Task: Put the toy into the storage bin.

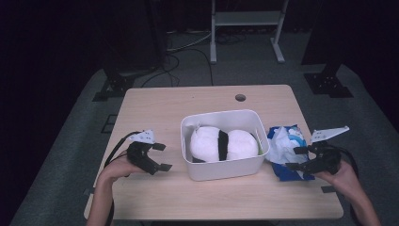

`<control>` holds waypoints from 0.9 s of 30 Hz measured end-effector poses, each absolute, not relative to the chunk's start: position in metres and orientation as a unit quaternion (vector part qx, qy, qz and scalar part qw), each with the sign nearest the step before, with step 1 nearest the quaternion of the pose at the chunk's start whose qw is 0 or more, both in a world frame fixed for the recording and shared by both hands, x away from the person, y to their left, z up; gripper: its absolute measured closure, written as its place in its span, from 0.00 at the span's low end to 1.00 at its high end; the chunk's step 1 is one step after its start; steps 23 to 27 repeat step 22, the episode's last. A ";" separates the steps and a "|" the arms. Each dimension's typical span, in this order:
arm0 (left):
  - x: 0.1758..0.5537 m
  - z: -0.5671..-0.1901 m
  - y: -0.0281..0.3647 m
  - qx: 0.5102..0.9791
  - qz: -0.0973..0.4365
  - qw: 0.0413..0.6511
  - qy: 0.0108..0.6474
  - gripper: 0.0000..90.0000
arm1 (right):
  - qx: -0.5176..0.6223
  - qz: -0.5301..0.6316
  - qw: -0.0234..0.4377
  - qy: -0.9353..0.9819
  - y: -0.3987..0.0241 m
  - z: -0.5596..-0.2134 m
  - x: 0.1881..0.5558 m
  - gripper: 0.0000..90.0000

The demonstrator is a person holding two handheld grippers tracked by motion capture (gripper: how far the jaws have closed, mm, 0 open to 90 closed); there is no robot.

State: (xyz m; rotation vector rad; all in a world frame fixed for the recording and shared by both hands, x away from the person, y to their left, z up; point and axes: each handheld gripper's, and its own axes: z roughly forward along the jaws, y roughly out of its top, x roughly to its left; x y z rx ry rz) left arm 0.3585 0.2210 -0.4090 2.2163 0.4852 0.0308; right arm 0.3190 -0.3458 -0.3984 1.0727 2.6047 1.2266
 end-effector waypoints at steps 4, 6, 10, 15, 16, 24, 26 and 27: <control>0.359 -0.410 0.221 0.886 0.012 0.421 0.193 0.09 | 0.350 0.401 0.037 0.846 -0.349 -0.401 0.316 0.18; 0.359 -0.409 0.221 0.885 0.012 0.423 0.194 0.09 | 0.351 0.404 0.037 0.844 -0.350 -0.404 0.313 0.18; 0.359 -0.409 0.222 0.885 0.011 0.423 0.193 0.09 | 0.355 0.408 0.036 0.840 -0.352 -0.407 0.310 0.18; 0.358 -0.409 0.222 0.885 0.011 0.423 0.194 0.09 | 0.356 0.414 0.036 0.837 -0.353 -0.410 0.306 0.18; 0.359 -0.409 0.222 0.885 0.011 0.423 0.194 0.09 | 0.356 0.414 0.037 0.837 -0.353 -0.411 0.305 0.18; 0.359 -0.409 0.222 0.886 0.011 0.422 0.192 0.09 | 0.359 0.417 0.036 0.834 -0.354 -0.414 0.301 0.18; 0.359 -0.409 0.222 0.886 0.011 0.422 0.192 0.09 | 0.359 0.417 0.036 0.834 -0.354 -0.414 0.301 0.18; 0.359 -0.409 0.222 0.886 0.011 0.422 0.192 0.09 | 0.359 0.417 0.036 0.834 -0.354 -0.414 0.301 0.18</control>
